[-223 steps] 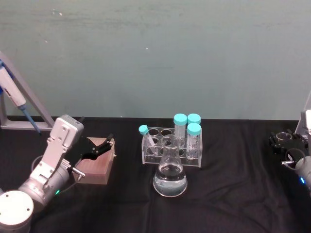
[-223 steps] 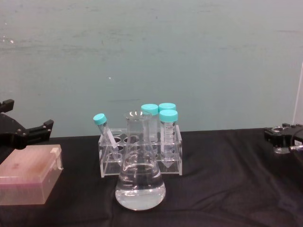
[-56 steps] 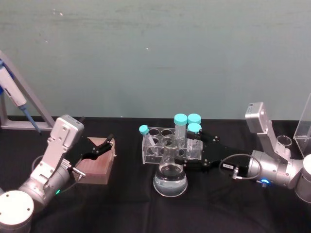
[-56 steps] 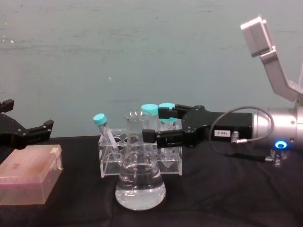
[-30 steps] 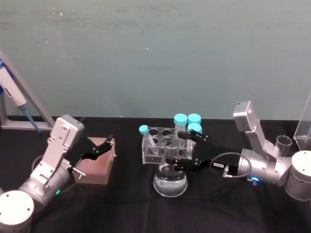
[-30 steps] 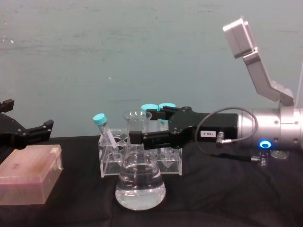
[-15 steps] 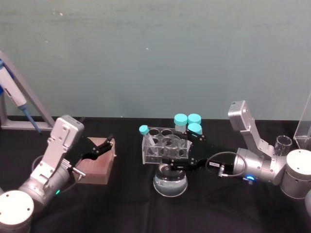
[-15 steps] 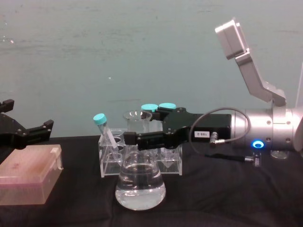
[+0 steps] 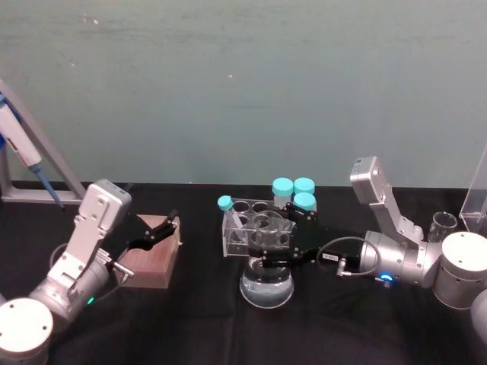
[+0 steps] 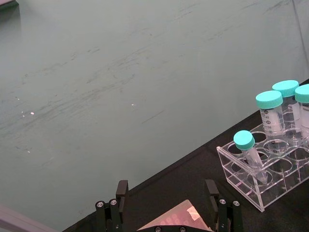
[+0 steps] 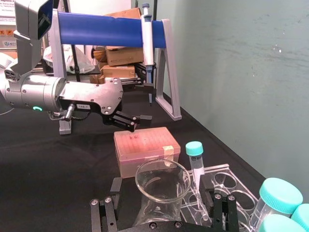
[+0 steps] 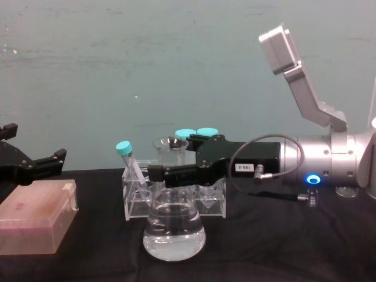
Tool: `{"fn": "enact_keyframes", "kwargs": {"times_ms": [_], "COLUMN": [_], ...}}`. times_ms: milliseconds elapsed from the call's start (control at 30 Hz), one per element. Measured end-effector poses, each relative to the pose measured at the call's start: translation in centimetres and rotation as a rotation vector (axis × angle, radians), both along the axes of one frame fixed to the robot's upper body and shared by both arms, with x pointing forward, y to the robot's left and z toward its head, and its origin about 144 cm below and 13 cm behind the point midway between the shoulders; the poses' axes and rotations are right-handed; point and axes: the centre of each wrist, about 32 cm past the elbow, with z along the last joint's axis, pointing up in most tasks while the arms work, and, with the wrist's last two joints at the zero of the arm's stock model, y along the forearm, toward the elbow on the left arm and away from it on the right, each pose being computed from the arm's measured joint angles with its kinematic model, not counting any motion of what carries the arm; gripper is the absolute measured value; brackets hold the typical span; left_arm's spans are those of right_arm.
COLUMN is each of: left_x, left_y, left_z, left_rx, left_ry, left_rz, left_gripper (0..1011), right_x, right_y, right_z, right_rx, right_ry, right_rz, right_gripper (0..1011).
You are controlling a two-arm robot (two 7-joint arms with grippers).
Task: Place the experimental apparatus aside using one hand.
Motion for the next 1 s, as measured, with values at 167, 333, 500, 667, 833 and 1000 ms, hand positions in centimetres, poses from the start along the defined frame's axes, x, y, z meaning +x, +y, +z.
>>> {"fn": "enact_keyframes", "kwargs": {"times_ms": [167, 333, 500, 667, 833, 1000], "left_x": [0.0, 0.0, 0.0, 0.0, 0.0, 0.0], "left_y": [0.0, 0.0, 0.0, 0.0, 0.0, 0.0], "left_z": [0.0, 0.0, 0.0, 0.0, 0.0, 0.0], "left_rx": [0.0, 0.0, 0.0, 0.0, 0.0, 0.0], "left_ry": [0.0, 0.0, 0.0, 0.0, 0.0, 0.0], "left_rz": [0.0, 0.0, 0.0, 0.0, 0.0, 0.0], "left_gripper": [1000, 1000, 1000, 1000, 1000, 1000], "right_x": [0.03, 0.08, 0.15, 0.25, 0.32, 0.37], "right_y": [0.14, 0.27, 0.39, 0.47, 0.53, 0.51], "right_z": [-0.06, -0.15, -0.21, -0.28, -0.29, -0.29], "right_rx": [-0.001, -0.003, -0.006, -0.007, -0.008, -0.008], "right_ry": [0.002, 0.007, 0.013, 0.019, 0.02, 0.02], "right_rz": [0.003, 0.002, 0.001, 0.001, 0.0, 0.0], "right_gripper": [1000, 1000, 1000, 1000, 1000, 1000]}}
